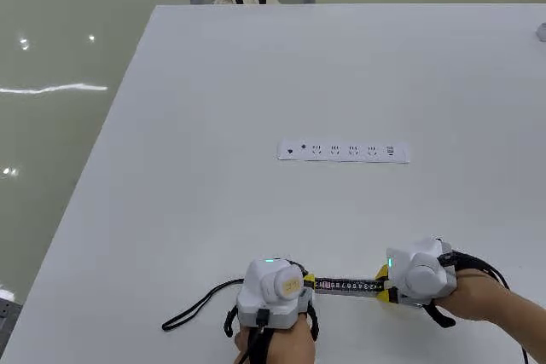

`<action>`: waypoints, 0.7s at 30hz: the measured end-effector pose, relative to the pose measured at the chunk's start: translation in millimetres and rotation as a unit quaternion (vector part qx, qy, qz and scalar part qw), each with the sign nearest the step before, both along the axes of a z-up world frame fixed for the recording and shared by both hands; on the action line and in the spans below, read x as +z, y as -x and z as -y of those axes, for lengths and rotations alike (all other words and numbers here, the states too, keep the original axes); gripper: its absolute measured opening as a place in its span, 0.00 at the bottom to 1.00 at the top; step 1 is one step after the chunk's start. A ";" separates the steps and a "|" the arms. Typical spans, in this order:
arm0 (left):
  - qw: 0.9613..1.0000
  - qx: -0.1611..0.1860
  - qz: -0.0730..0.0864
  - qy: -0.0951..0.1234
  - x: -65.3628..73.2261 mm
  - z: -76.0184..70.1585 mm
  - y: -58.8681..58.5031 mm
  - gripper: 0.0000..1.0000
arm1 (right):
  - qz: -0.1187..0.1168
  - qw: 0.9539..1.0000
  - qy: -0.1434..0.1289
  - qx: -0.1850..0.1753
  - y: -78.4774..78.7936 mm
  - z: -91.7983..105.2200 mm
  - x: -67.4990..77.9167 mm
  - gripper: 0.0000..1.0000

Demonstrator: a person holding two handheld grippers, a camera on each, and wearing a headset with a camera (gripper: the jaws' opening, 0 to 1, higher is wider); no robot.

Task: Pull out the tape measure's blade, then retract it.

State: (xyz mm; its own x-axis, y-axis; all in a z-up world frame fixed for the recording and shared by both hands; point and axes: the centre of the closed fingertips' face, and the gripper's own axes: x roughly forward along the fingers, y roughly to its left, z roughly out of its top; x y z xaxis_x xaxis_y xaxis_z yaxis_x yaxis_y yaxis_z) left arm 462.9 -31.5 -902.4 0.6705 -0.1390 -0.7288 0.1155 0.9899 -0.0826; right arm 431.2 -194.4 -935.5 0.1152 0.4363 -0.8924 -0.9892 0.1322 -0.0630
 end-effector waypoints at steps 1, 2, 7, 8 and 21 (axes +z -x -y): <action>1.000 0.000 0.000 0.000 -0.1 0.1 -0.4 0.58 | 0.000 1.000 -0.001 0.000 -0.4 -1.5 0.1 0.14; 1.000 0.000 0.000 0.000 0.0 0.2 -0.5 0.58 | 0.000 1.000 -0.001 0.001 -0.5 -2.4 -0.2 0.14; 1.000 0.001 0.000 0.001 0.5 0.0 -0.3 0.58 | 0.002 1.000 -0.006 0.000 -1.3 -7.3 0.1 0.14; 1.000 0.001 0.000 0.001 0.3 -0.1 -0.3 0.58 | 0.002 1.000 -0.007 -0.002 -1.8 -7.8 -0.8 0.14; 1.000 0.000 -0.002 0.000 0.5 -0.1 -0.2 0.58 | 0.004 1.000 -0.015 -0.003 -2.4 -22.0 -0.1 0.14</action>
State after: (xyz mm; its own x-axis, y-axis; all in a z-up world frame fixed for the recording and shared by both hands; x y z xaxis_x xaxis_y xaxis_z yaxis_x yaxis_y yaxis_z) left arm 463.1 -31.4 -901.9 0.6681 -0.1390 -0.7310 0.1160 0.9898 -0.0822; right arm 433.6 -172.4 -935.6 0.1249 0.4615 -0.8783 -0.9878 0.1406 -0.0667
